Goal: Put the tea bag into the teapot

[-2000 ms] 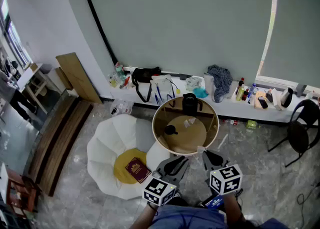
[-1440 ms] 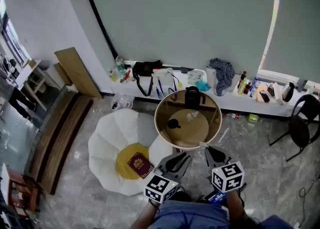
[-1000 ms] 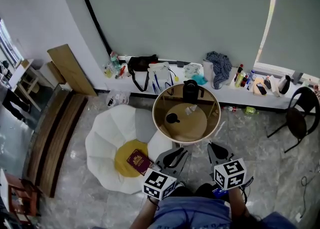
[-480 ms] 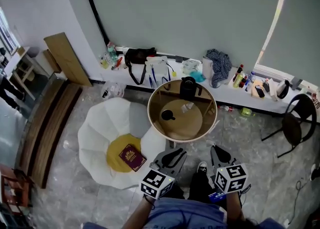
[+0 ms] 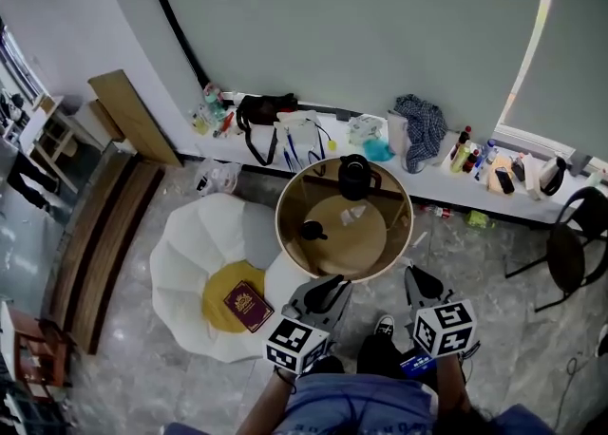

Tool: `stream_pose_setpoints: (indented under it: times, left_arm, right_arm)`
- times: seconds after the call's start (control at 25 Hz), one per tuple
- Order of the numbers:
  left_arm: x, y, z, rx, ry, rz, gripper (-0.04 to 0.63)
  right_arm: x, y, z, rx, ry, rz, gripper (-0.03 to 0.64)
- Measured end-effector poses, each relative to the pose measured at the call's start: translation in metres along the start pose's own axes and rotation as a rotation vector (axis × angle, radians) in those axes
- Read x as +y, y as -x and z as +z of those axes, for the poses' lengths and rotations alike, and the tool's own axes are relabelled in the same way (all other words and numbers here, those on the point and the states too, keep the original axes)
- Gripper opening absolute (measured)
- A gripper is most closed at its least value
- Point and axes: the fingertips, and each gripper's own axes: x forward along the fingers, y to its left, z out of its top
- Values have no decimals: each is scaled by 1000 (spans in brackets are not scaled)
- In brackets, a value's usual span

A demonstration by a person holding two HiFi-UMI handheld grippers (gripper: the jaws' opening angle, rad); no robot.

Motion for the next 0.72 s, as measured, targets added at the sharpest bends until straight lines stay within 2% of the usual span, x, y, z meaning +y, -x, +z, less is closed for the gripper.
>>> stream_pose_setpoints:
  times: [0.32, 0.48, 0.72]
  left_arm:
    - [-11, -83, 27, 9, 17, 43, 57]
    - [-16, -108, 30, 20, 5, 73, 57]
    - [-20, -126, 32, 21, 27, 117, 57]
  right_arm:
    - [-76, -27, 24, 15, 11, 69, 18]
    - [-104, -35, 24, 24, 20, 99, 18]
    - [-130, -36, 19, 34, 16, 127, 18]
